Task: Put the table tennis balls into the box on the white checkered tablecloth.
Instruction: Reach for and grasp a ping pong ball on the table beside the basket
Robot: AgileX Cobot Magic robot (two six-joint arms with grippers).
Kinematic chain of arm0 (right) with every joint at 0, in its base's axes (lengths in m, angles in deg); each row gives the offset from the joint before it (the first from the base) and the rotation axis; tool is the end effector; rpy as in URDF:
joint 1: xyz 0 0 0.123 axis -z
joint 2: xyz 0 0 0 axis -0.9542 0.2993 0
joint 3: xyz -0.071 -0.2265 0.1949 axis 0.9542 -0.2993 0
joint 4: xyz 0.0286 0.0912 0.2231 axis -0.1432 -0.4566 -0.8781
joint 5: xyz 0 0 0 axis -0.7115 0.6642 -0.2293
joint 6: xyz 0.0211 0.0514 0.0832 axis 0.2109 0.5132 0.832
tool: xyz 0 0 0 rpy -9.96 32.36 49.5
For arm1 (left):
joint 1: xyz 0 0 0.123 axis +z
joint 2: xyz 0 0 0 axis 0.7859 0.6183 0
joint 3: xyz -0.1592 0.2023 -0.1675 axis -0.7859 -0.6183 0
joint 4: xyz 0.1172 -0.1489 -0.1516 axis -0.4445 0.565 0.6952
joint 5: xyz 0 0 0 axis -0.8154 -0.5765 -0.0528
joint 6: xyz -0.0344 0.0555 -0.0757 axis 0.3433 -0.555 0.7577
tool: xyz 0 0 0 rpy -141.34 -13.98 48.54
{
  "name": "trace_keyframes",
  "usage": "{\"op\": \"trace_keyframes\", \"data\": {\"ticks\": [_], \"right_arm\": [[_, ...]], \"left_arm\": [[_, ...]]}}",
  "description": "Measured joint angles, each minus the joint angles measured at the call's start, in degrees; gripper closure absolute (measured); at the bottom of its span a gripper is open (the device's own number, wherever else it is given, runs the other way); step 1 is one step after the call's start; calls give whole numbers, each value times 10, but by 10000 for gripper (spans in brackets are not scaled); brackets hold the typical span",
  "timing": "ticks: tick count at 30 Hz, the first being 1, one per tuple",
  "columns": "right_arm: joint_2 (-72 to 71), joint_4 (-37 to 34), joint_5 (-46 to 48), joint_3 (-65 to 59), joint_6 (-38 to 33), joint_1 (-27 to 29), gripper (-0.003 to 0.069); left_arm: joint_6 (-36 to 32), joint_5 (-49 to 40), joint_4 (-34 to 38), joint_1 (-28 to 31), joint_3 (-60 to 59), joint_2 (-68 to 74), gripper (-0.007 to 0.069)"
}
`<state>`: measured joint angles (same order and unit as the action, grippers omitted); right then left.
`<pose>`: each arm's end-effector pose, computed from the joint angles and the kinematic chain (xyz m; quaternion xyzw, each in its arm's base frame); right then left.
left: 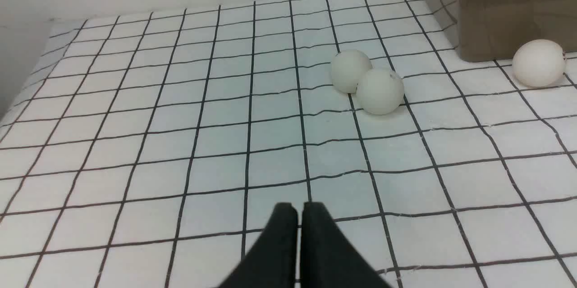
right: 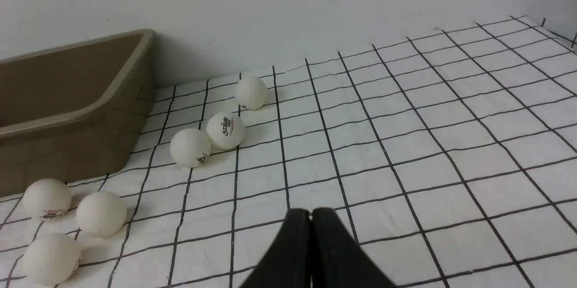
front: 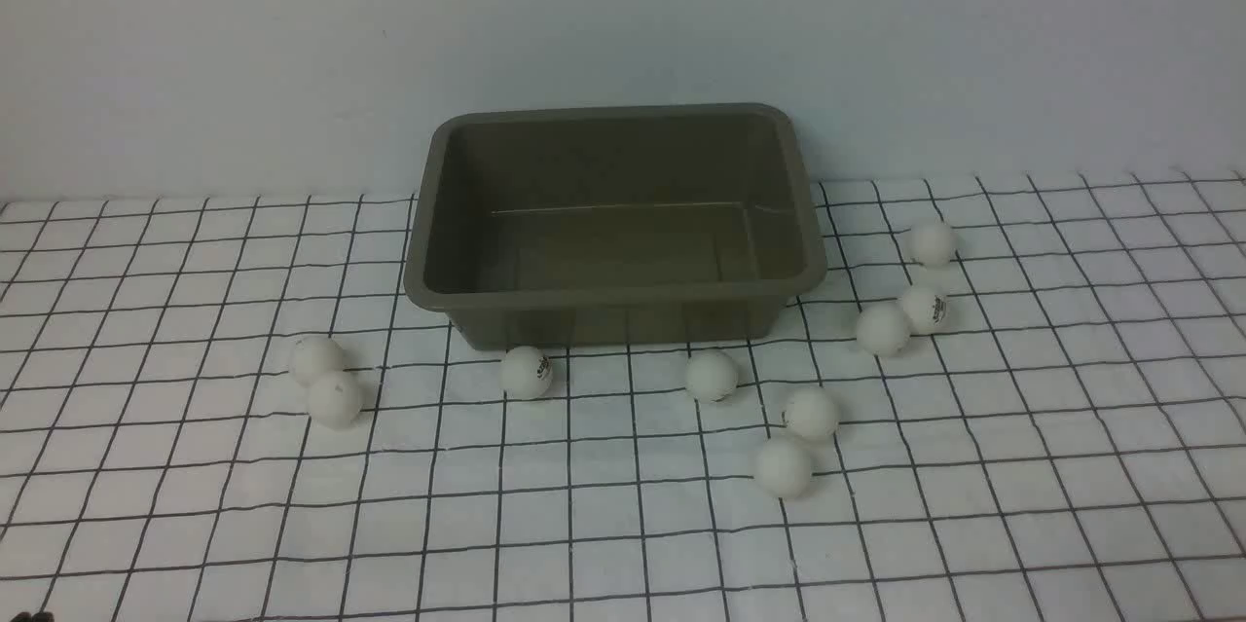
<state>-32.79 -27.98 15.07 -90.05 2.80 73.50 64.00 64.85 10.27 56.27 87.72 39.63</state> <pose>0.0301 -0.0009 0.1699 0.0868 0.7972 0.0527 0.5951 0.0297 -0.0016 0.1678 0.0032 0.8065 0.0243 0.5908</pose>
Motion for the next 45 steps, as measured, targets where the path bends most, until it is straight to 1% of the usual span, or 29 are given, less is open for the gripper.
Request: {"op": "trace_keyframes", "data": {"ticks": [17,25,45], "right_arm": [[0,0,0,0,0,0,675],[0,1,0,0,0,-21,675],[0,1,-1,0,0,-22,675]], "left_arm": [[0,0,0,0,0,0,629],[0,0,0,0,0,0,629],[0,0,0,0,0,0,629]]}}
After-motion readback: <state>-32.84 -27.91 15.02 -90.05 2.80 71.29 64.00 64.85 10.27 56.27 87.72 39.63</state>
